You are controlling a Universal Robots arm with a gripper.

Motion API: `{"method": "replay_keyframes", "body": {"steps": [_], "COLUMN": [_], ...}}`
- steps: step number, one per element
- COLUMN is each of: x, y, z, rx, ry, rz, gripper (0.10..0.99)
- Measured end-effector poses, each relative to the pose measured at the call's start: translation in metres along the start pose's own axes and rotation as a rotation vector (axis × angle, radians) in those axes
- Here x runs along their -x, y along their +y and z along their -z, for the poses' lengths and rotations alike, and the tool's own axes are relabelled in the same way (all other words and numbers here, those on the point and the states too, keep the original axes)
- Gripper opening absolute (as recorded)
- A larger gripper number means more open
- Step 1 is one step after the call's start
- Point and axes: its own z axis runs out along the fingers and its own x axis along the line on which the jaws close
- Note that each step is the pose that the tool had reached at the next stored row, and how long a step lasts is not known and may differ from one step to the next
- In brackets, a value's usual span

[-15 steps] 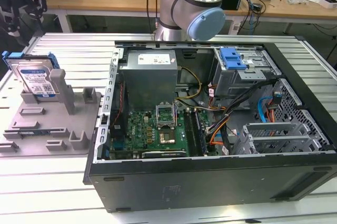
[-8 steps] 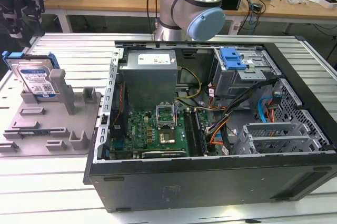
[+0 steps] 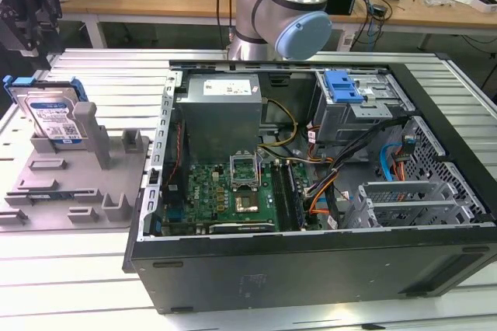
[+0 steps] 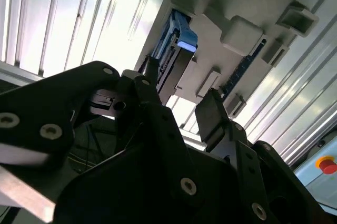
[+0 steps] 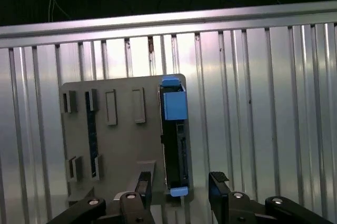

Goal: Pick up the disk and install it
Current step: 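Pick up the disk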

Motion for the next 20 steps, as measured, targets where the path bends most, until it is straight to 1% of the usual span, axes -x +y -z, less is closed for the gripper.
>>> {"method": "replay_keyframes", "body": {"steps": [2, 4, 6, 8, 13, 18, 19, 20], "x": [0.0007, 0.0048, 0.0065, 0.0064, 0.0059, 0.005, 0.0047, 0.0042], "y": [0.0004, 0.0009, 0.0038, 0.007, 0.014, 0.0259, 0.0294, 0.0347], "z": [0.0, -0.0002, -0.0009, -0.0017, -0.0047, -0.0086, -0.0093, -0.0108], "rx": [0.0, 0.0, 0.0, 0.0, -0.001, -0.001, -0.001, -0.001], "ry": [0.0012, 0.0029, 0.0033, 0.0033, 0.0033, 0.0032, 0.0033, 0.0033], "rz": [0.0, 0.0, 0.002, 0.008, 0.05, 0.068, 0.068, 0.068], "gripper": [0.557, 0.557, 0.557, 0.557, 0.557, 0.557, 0.557, 0.557]}}
